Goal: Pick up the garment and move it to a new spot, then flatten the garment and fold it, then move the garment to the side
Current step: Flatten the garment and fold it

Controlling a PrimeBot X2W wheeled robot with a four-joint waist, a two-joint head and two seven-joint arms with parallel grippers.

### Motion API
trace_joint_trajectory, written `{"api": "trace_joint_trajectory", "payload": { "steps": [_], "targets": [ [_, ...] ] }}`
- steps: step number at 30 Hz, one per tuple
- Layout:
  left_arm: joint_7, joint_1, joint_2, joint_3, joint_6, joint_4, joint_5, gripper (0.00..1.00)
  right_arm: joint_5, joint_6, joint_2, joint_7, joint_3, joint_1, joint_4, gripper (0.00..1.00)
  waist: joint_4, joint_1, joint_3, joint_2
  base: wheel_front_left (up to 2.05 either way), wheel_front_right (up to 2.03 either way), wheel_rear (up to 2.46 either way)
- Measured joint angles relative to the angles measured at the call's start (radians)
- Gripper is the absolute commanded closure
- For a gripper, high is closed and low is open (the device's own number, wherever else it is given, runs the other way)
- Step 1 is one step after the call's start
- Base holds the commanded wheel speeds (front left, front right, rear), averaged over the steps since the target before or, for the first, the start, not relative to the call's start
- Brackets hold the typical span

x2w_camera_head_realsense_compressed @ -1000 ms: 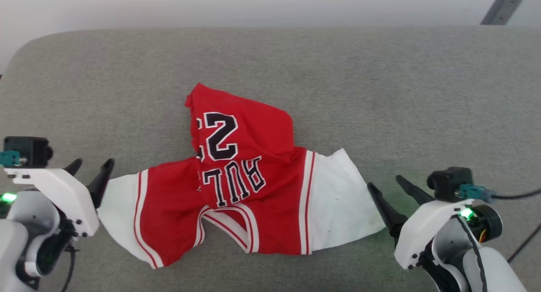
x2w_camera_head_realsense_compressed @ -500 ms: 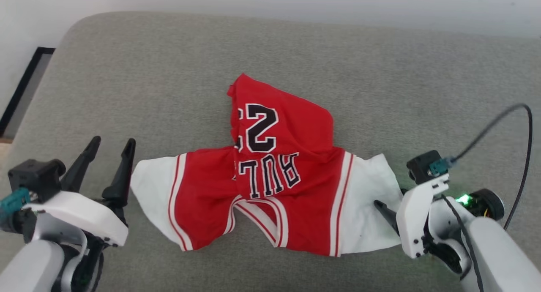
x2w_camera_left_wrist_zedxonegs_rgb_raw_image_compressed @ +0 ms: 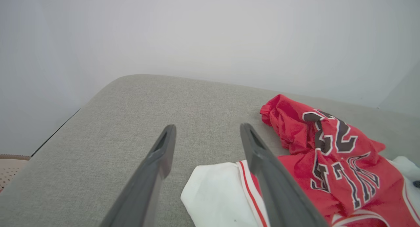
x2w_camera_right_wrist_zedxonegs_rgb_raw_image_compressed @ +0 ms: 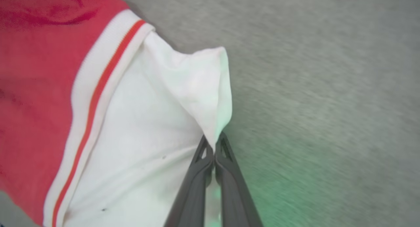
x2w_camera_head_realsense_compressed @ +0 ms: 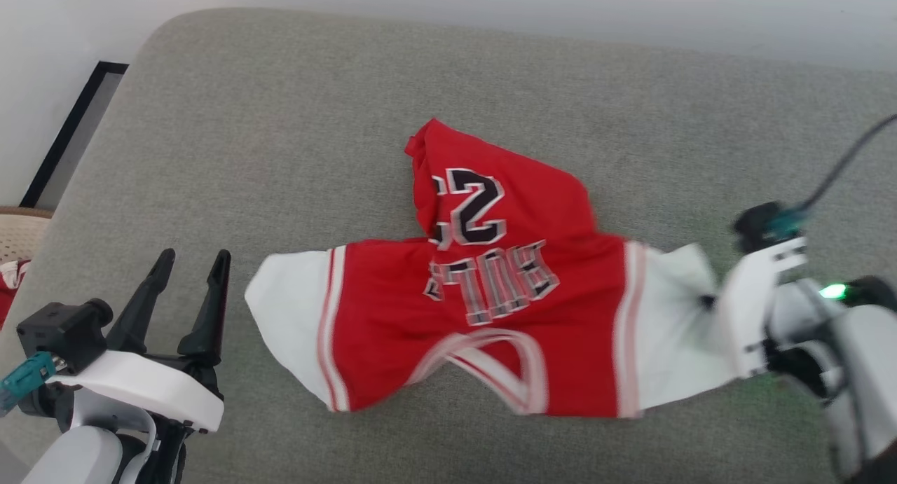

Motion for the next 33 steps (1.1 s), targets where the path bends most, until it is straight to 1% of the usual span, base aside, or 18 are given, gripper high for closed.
{"api": "trace_joint_trajectory", "payload": {
  "steps": [4,10,13,14,15,16,19,23,27,33],
  "targets": [
    [0.002,0.002,0.003,-0.005,-0.01,0.0,0.0,0.0,-0.005,-0.002,-0.055,0.012,-0.08,0.003,-0.003,1.0,-0.01,0.0,-0.003,0.0,0.0,0.0,0.0],
    [0.005,0.002,0.004,-0.011,-0.022,0.001,-0.006,0.0,-0.029,-0.002,-0.074,0.013,-0.198,0.026,0.012,1.0,-0.022,0.0,-0.006,0.0,0.0,0.0,0.0],
    [0.016,0.002,0.006,-0.02,-0.031,0.003,-0.01,0.0,-0.043,-0.004,-0.067,0.004,-0.248,0.035,0.029,1.0,-0.027,0.0,-0.01,0.0,0.0,0.0,0.0],
    [0.023,0.003,0.006,-0.023,-0.037,0.003,-0.017,0.0,-0.048,-0.004,-0.064,0.0,-0.254,0.041,0.032,0.91,-0.029,0.0,-0.012,0.0,0.0,0.0,0.0],
    [0.031,0.003,0.005,-0.028,-0.043,0.003,-0.022,0.0,-0.061,-0.004,-0.058,-0.01,-0.263,0.047,0.033,0.56,-0.03,0.0,-0.014,0.0,0.0,0.0,0.0],
    [0.043,0.005,0.006,-0.034,-0.044,0.003,-0.029,0.0,-0.067,-0.004,-0.05,-0.019,-0.27,0.051,0.035,0.0,-0.031,0.0,-0.016,0.0,0.0,0.0,0.0],
    [0.089,0.019,0.01,-0.048,-0.048,0.001,-0.055,0.0,-0.083,-0.004,-0.027,-0.047,-0.285,0.058,0.027,0.0,-0.037,0.0,-0.024,0.0,0.0,0.0,0.0],
    [0.159,0.029,0.021,-0.068,-0.047,-0.019,-0.078,0.0,-0.095,-0.004,0.0,-0.094,-0.314,0.079,-0.023,0.0,-0.046,0.0,-0.035,0.0,0.0,0.0,0.0],
    [0.245,0.049,0.037,-0.09,-0.027,-0.04,-0.109,0.0,-0.109,-0.004,0.025,-0.14,-0.35,0.11,-0.098,0.0,-0.062,0.0,-0.043,0.0,0.0,0.0,0.0],
    [0.385,0.069,0.053,-0.132,0.021,-0.066,-0.135,0.0,-0.142,-0.004,0.079,-0.208,-0.401,0.16,-0.248,0.0,-0.095,0.0,-0.05,0.0,0.0,0.0,0.0]
  ]
}}
